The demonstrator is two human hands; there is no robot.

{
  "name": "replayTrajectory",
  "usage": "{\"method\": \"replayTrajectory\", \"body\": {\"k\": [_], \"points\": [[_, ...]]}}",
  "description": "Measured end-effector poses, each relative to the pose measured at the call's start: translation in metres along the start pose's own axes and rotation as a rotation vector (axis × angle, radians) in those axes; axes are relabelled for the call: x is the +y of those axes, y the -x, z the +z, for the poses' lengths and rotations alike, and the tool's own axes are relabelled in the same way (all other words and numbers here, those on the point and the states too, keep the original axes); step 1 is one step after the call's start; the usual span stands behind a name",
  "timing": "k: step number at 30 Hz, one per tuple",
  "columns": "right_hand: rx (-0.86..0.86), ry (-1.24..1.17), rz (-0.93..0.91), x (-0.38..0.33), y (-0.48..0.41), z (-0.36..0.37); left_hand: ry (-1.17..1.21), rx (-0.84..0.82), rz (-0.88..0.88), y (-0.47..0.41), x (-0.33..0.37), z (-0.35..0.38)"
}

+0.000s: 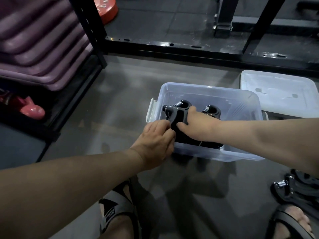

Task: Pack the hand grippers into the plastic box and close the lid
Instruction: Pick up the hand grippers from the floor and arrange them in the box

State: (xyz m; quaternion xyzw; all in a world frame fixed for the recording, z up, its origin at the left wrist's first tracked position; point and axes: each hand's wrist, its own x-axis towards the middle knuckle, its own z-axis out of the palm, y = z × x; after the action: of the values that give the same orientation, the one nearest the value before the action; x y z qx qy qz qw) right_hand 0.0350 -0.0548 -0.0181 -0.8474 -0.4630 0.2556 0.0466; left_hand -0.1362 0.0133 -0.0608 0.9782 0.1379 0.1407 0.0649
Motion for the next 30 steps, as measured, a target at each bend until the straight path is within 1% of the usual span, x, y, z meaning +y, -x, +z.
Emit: {"method": "replayTrajectory", "body": {"k": [3, 5, 11, 12, 15, 18, 21, 23, 26, 30], "points": [[-0.042, -0.066, 0.016, 0.000, -0.003, -0.003, -0.014, 0.004, -0.025, 0.001, 0.002, 0.000], [-0.028, -0.132, 0.025, 0.004, -0.003, -0.003, -0.018, -0.001, -0.031, 0.001, 0.002, 0.000], [-0.035, -0.095, -0.002, 0.008, -0.002, 0.004, -0.043, -0.045, 0.041, -0.011, -0.001, -0.005], [-0.028, -0.095, 0.009, 0.008, -0.002, 0.004, -0.056, -0.048, 0.006, -0.017, -0.001, -0.006], [-0.012, -0.069, 0.008, 0.009, -0.002, 0.002, -0.030, -0.054, -0.180, -0.033, 0.002, -0.006], [-0.016, -0.052, -0.013, 0.007, 0.005, 0.001, 0.019, -0.045, -0.273, -0.033, 0.004, 0.001], [-0.057, -0.127, -0.056, 0.004, 0.011, 0.000, 0.031, -0.027, -0.294, -0.030, 0.004, 0.004], [-0.046, -0.160, -0.066, 0.002, 0.012, 0.000, 0.035, -0.032, -0.298, -0.030, 0.004, 0.005], [-0.033, -0.158, -0.063, 0.002, 0.014, 0.001, 0.030, -0.050, -0.297, -0.031, 0.003, 0.004], [-0.072, -0.146, -0.063, 0.001, 0.015, 0.001, 0.009, -0.074, -0.287, -0.031, 0.003, 0.004]]}}
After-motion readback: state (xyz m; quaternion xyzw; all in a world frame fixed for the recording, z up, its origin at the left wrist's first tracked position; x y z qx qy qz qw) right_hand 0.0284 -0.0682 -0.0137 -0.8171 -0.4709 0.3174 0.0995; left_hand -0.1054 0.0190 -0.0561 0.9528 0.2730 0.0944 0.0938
